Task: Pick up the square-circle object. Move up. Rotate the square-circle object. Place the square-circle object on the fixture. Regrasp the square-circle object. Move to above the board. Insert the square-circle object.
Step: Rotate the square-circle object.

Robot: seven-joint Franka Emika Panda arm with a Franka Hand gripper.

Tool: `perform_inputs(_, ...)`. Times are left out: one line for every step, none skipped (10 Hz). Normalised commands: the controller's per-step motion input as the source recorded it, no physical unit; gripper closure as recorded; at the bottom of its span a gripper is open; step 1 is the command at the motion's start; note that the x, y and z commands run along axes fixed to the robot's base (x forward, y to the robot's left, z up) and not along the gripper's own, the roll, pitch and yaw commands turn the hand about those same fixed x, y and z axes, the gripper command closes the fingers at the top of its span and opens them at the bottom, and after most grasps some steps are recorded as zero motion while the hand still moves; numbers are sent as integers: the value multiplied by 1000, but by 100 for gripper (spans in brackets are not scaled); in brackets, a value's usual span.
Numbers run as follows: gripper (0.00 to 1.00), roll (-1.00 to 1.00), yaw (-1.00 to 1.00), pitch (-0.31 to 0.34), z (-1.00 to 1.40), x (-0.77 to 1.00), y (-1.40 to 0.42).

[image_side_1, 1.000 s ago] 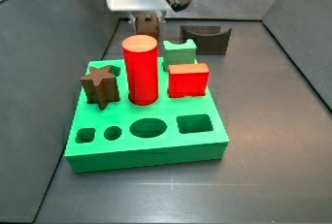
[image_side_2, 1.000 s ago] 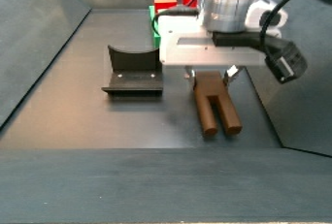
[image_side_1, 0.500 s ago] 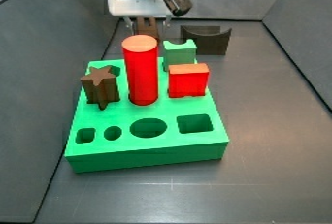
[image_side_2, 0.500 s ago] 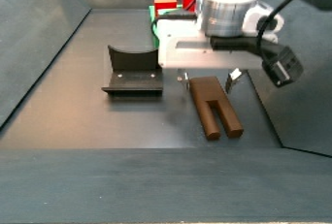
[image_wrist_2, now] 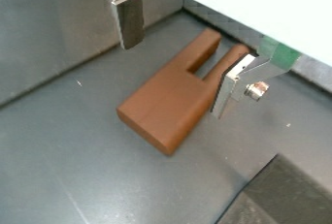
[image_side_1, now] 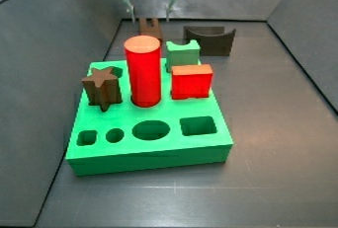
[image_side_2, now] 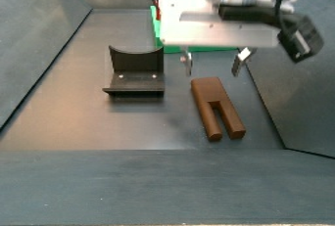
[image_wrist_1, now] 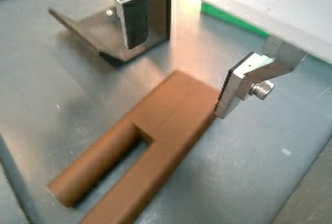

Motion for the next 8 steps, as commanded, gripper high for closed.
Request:
perform_inputs(0, 76, -9, 91, 990, -30, 6)
perform_inputs(0, 96, -7, 98, 797, -25, 7)
perform_inputs(0, 107, 1, 104, 656, -22, 7)
perform_inputs(0, 0, 1000, 0, 0, 0, 0)
perform_inputs(0, 1, 1000, 1, -188, -5, -7)
perform_inputs(0, 3, 1000, 1, -272, 18, 1)
perform_inputs(0, 2, 1000, 0, -222, 36, 0)
perform_inputs(0, 1, 1000, 1, -130, 30, -7)
